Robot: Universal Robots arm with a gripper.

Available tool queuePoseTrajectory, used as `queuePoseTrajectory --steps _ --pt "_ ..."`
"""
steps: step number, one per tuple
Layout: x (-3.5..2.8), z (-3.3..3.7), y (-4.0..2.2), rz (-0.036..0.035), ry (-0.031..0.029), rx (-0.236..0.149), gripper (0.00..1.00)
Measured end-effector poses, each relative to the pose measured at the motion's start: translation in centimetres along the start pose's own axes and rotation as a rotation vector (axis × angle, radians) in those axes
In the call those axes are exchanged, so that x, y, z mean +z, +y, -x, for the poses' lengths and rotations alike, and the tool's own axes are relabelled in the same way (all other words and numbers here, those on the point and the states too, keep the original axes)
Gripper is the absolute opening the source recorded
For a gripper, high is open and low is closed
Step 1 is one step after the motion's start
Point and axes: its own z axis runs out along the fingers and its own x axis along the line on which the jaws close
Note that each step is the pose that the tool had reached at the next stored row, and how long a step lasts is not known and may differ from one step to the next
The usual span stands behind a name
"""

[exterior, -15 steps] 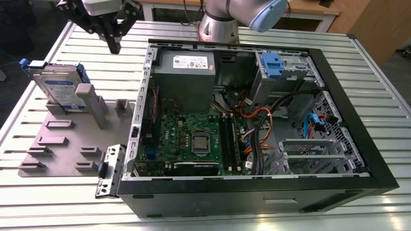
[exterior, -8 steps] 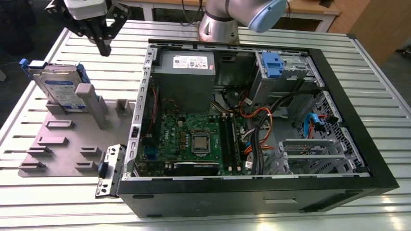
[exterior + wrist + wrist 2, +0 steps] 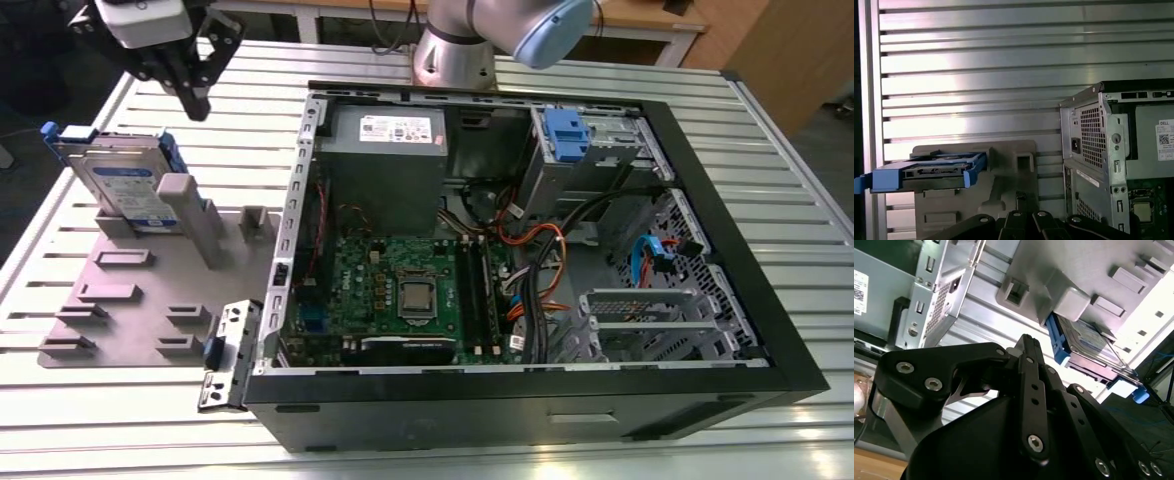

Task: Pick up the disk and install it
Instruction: 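Reach for the disk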

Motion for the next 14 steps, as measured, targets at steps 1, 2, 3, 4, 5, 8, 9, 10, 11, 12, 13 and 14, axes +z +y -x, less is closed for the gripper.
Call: queuePoseTrajectory --steps 1,2,3,4,5,8,9,10,11,12,13,14 --pt "0.04 -0.28 -0.01 0.0001 0.0 0.0 0.11" --pt "0.09 -0.59 -0.01 0.0001 0.0 0.0 0.11" --pt "0.13 -0.87 -0.02 0.0001 0.0 0.0 0.11" --pt "0.17 -1.14 -0.02 0.0 0.0 0.0 0.11" --pt "0.2 -1.4 -0.03 0.0 0.0001 0.0 0.11" --pt "0.32 -2.23 -0.08 0.0 0.0 0.0 0.11" --pt "0.35 -2.53 -0.09 0.0 0.0 0.0 0.11" --pt "0.39 -2.78 -0.1 0.0 0.0 0.0 0.11" --pt "0.43 -3.03 -0.12 0.0 0.0 0.0 0.11" --pt "0.46 -3.31 -0.13 0.0 0.0001 0.0 0.11" --pt "0.5 -3.61 -0.14 -0.0001 0.0001 0.0 0.11" --pt "0.55 -3.93 -0.16 0.0 0.0 0.0 0.11"
